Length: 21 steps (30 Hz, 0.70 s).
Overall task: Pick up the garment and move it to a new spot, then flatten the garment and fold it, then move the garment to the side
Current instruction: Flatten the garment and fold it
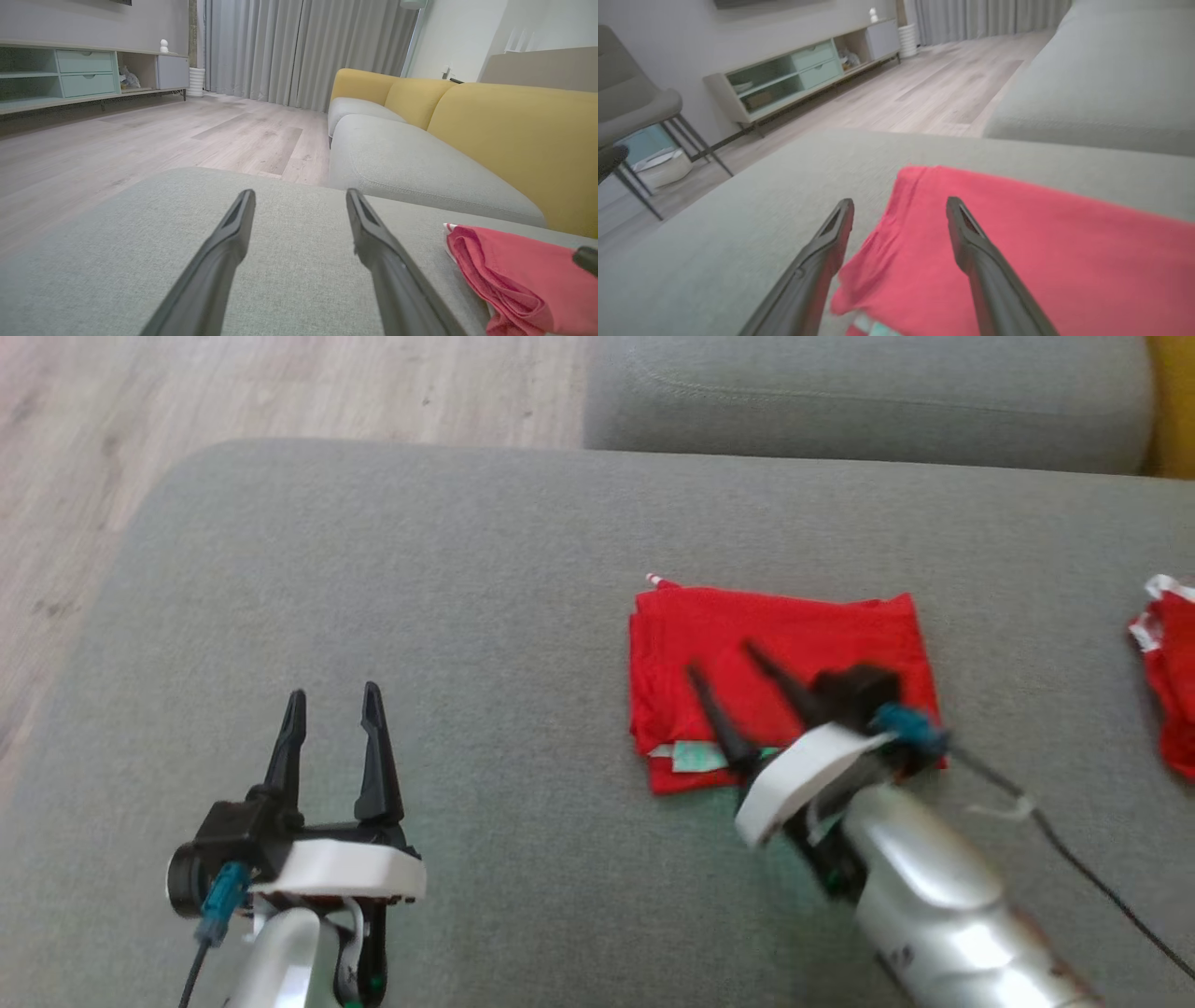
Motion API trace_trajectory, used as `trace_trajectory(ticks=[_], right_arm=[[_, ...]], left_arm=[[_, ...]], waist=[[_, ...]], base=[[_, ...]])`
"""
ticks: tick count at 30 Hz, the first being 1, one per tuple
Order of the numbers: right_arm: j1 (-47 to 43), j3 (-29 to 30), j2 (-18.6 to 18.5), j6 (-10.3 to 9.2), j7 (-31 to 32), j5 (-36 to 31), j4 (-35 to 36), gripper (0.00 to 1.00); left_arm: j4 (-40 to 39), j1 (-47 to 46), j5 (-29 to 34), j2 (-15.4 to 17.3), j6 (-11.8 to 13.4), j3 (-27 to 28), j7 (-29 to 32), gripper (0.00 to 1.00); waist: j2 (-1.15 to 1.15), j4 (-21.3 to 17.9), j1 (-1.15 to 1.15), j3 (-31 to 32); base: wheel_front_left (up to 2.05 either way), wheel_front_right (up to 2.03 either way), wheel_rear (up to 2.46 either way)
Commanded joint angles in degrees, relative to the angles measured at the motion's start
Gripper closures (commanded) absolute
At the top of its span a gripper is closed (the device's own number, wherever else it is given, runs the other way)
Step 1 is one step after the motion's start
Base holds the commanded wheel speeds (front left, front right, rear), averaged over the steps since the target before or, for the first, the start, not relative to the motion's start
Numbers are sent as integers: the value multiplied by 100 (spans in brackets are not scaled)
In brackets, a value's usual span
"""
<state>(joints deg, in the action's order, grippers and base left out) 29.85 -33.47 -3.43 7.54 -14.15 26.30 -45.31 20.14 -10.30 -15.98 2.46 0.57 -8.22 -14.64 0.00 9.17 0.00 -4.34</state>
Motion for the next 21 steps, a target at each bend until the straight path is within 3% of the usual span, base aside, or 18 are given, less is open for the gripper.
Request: trace_trajectory(ticks=[1, 11, 16, 21], right_arm=[[224, 39, 55, -5, -73, -68, 147, 0], [-754, 2868, 11, -5, -84, -1924, 1723, 0], [-1512, 3427, 48, -5, -84, -2248, 2544, 0], [-2040, 3383, 53, -5, -85, -2031, 2883, 0]], left_arm=[[-198, -199, -14, 42, 9, 142, -36, 0], [-461, 19, -69, 42, 71, 164, -36, 0], [-575, 204, -58, 42, 143, 210, -36, 0], [-681, 346, 15, 42, 172, 320, -36, 0]], waist=[[0, -70, 0, 48], [0, -579, 0, 184], [0, -788, 0, 216], [0, -953, 0, 238]], base=[[0, 0, 0], [0, 0, 0], [0, 0, 0], [0, 0, 0]])
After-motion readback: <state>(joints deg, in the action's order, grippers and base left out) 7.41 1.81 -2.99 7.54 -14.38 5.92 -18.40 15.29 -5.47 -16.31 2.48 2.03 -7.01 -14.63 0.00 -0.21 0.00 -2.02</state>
